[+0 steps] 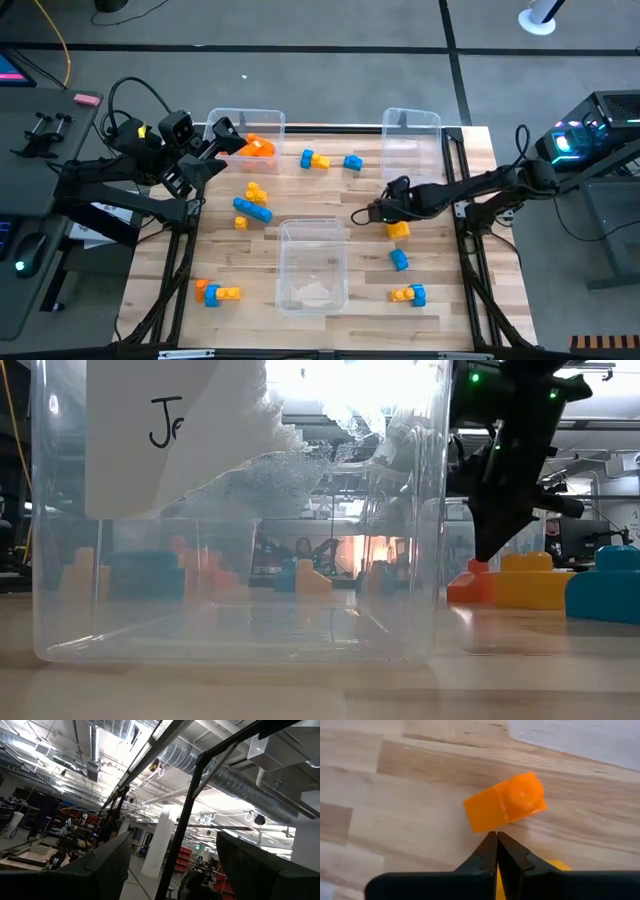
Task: Sort blocks
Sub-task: Put the orange game piece into the top left transparent bin
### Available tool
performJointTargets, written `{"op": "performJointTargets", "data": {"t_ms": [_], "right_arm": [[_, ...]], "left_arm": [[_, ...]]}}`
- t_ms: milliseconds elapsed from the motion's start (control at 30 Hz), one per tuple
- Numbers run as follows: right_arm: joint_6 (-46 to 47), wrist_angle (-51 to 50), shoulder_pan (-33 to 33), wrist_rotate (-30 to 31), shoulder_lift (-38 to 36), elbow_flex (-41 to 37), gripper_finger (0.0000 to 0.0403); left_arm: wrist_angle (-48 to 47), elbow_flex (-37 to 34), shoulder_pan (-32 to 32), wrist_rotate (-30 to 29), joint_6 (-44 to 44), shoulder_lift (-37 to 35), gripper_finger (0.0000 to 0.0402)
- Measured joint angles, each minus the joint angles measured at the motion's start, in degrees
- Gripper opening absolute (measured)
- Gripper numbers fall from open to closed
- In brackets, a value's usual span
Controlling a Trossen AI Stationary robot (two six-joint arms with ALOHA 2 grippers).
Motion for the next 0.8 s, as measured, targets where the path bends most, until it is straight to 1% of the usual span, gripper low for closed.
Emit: {"op": "performJointTargets", "data": {"t_ms": [133,333,500,600,667,733,800], "right_arm": [[0.9,0.1,1.4,-0.4,0.0,0.0,0.0021],[-0.6,3.7,2.7,-2.5,-0.4,0.0,0.0024],[-0.7,7.2,2.3,0.0,-0.5,0.0,0.0033],[-3.5,12.3,1.5,0.5,-0.4,0.0,0.0062],[-5.6,14.3,0.6,0.5,0.1,0.1,0.0093],[-6.9,13.9,-0.4,0.5,0.9,0.1,0.0128],[-6.0,13.0,-1.5,0.5,1.7,0.1,0.0156]], "left_arm": [[0.0,0.0,0.0,0.0,0.0,0.0,0.0278],[0.0,0.0,0.0,0.0,-0.1,0.0,0.0278],[0.0,0.0,0.0,0.0,-0.1,0.0,0.0278],[0.0,0.0,0.0,0.0,-0.1,0.0,0.0278],[0.0,0.0,0.0,0.0,-0.1,0.0,0.0278],[0.0,0.0,0.0,0.0,-0.1,0.0,0.0278],[0.0,0.0,0.0,0.0,-0.1,0.0,0.0278]]}}
